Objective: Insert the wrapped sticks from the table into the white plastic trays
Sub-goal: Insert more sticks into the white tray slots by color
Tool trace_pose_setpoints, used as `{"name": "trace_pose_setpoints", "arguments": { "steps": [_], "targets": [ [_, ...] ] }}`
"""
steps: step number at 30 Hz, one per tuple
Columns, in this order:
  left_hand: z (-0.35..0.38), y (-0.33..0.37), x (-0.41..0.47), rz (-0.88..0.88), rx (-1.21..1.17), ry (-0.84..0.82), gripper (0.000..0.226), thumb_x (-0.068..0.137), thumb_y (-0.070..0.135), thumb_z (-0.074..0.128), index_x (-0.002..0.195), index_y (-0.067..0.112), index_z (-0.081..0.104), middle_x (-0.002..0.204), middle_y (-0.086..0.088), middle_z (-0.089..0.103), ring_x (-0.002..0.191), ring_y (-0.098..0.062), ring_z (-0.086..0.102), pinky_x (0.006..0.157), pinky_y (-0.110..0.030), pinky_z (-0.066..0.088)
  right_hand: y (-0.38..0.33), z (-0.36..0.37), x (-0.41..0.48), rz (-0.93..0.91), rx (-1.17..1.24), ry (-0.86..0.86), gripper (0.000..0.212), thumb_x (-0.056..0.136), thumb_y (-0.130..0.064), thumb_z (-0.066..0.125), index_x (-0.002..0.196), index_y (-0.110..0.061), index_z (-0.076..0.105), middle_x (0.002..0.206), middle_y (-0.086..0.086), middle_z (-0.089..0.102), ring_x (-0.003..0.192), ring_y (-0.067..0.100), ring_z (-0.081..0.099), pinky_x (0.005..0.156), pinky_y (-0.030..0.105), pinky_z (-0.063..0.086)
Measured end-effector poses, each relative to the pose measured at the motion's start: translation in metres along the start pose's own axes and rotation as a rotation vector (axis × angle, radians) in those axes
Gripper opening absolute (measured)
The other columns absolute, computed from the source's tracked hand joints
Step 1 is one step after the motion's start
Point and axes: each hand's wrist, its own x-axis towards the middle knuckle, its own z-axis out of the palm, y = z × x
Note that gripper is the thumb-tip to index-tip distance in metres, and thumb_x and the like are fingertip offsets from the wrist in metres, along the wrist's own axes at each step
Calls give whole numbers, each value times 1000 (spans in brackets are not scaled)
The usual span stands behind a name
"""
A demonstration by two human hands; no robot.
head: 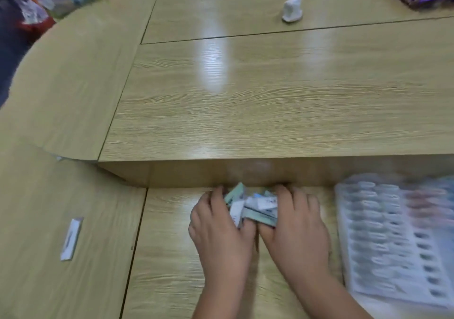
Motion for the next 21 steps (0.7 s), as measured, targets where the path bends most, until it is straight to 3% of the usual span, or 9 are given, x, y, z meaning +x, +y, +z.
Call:
{"name": "trace_pose_setpoints", "arguments": {
  "steps": [5, 9, 12, 14, 15, 18, 19, 21],
  "targets": [
    [2, -8, -6, 144, -148, -83, 81, 69, 33, 72, 144, 20, 42, 146, -3, 39, 140, -23, 31, 111, -44, 30, 12, 8, -12, 25, 109, 32, 83, 58, -40, 84, 129, -18, 50, 130, 4, 47, 112, 33, 48, 86, 46, 47],
    [1, -14, -6, 187, -336, -132, 82, 70, 36, 67, 140, 47, 25, 152, 20, 18, 150, -9, 9, 117, -46, 29, 16, 7, -9, 25, 110, 79, 75, 65, -61, 60, 129, -22, 52, 131, 1, 47, 119, 31, 45, 90, 47, 40],
    [-1, -19, -6, 256, -430, -131, 79, 71, 32, 68, 133, 61, 27, 154, 25, 15, 150, 0, -1, 114, -21, 22, 20, 7, -10, -10, 137, 46, 79, 64, -66, 58, 131, -22, 54, 131, 3, 49, 121, 31, 46, 94, 48, 40],
    [-5, -23, -5, 276, -445, -139, 77, 73, 33, 68, 132, 64, 28, 154, 28, 14, 149, 2, -1, 106, -2, 17, 23, 6, -11, -61, 133, 13, 82, 66, -68, 61, 132, -21, 55, 131, 6, 51, 122, 33, 47, 97, 49, 39],
    [-6, -27, -5, 288, -443, -147, 74, 75, 34, 67, 134, 61, 31, 155, 29, 15, 149, 3, -1, 106, 0, 15, 25, 5, -12, -88, 125, -2, 84, 66, -70, 61, 133, -20, 54, 132, 7, 51, 123, 33, 46, 99, 49, 38],
    [-13, -36, -5, 263, -538, -154, 60, 81, 32, 62, 137, 43, 45, 153, 27, 28, 149, 2, 10, 114, -18, 22, 28, -1, -13, -156, 105, -35, 89, 68, -78, 59, 132, -18, 55, 133, 10, 50, 125, 33, 45, 103, 48, 34],
    [-16, -38, -6, 253, -561, -127, 53, 83, 32, 60, 135, 40, 49, 152, 24, 34, 148, 0, 18, 113, -18, 26, 29, -4, -13, -177, 113, -47, 89, 67, -79, 60, 130, -16, 56, 133, 10, 50, 125, 34, 45, 104, 48, 33],
    [-22, -41, -10, 226, -525, -43, 43, 86, 32, 57, 128, 32, 56, 146, 14, 42, 141, -4, 34, 104, -6, 30, 28, -12, -16, -223, 135, -70, 84, 67, -74, 62, 126, -14, 59, 132, 11, 51, 125, 35, 46, 105, 47, 33]
  ]
}}
